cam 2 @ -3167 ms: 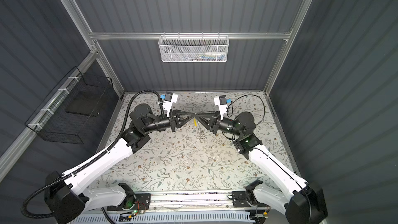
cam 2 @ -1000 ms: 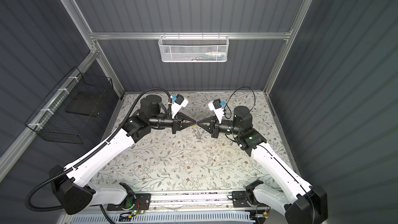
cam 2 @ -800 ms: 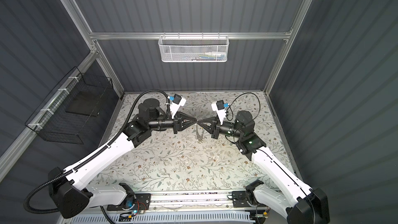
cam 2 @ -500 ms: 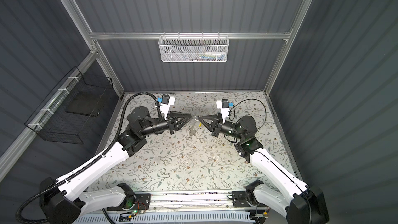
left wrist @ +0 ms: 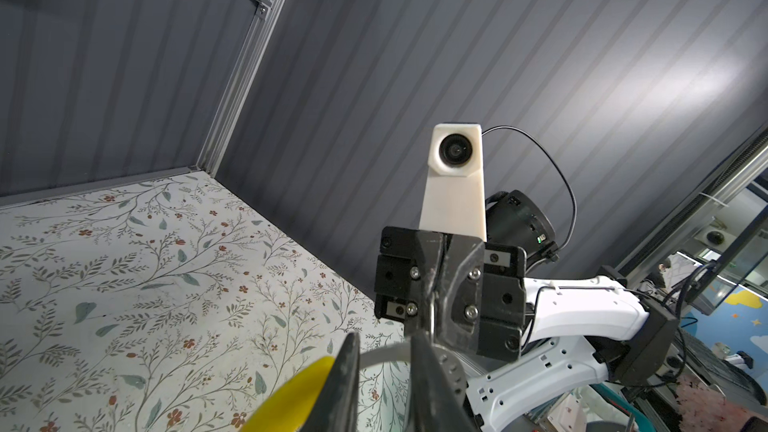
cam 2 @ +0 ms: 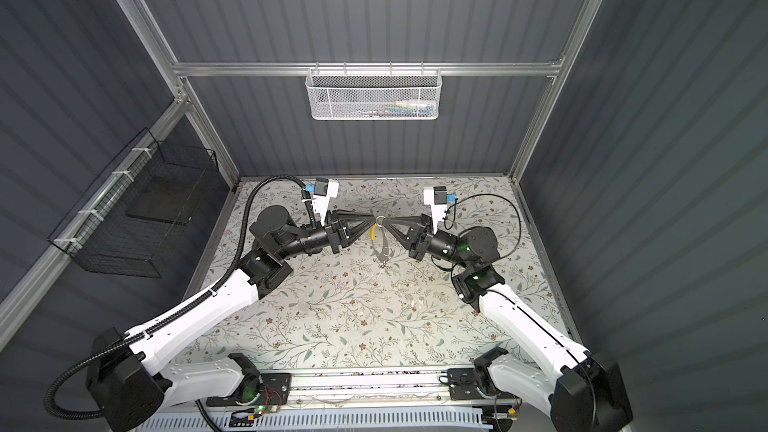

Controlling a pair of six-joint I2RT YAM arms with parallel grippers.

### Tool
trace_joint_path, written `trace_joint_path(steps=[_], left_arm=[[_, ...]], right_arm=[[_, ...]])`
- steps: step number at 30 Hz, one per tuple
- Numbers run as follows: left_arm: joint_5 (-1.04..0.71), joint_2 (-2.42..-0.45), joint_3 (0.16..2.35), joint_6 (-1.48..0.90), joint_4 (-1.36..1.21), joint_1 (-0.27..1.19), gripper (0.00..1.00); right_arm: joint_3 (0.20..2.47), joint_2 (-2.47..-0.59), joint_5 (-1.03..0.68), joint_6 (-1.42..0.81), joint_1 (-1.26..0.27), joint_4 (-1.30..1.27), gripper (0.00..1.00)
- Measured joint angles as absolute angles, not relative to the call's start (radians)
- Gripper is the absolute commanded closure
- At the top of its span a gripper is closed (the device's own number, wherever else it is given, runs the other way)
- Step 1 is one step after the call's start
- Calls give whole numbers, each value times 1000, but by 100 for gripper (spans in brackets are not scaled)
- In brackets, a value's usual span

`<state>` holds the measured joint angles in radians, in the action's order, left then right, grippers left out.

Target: Put the keys on the keyring

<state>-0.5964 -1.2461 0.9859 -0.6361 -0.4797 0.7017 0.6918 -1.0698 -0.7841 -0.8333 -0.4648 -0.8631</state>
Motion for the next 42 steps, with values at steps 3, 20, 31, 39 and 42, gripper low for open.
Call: trace_joint_path(steps=[3,20,31,39,42], left_arm=[[-618,-1266,986,-657,-509,702,80],[-625,-1264,977,-686,-548,702,82],[-648,-1258,964,-698,-591,702,84],[-676,-1293,965,-712,-601,711,85],[-678,-1293,966,-712,-605,714,86]], right_arm=[[691,-1070,-784,-833,-467,-860,100],[679,-1051,-748,-819,-471,-851,100],[679,-1046,-726,-807,-471,-838,100],[679,-1046,-726,-807,-471,-835,100],[679,-1046,-727,-807,-471,-834,100]])
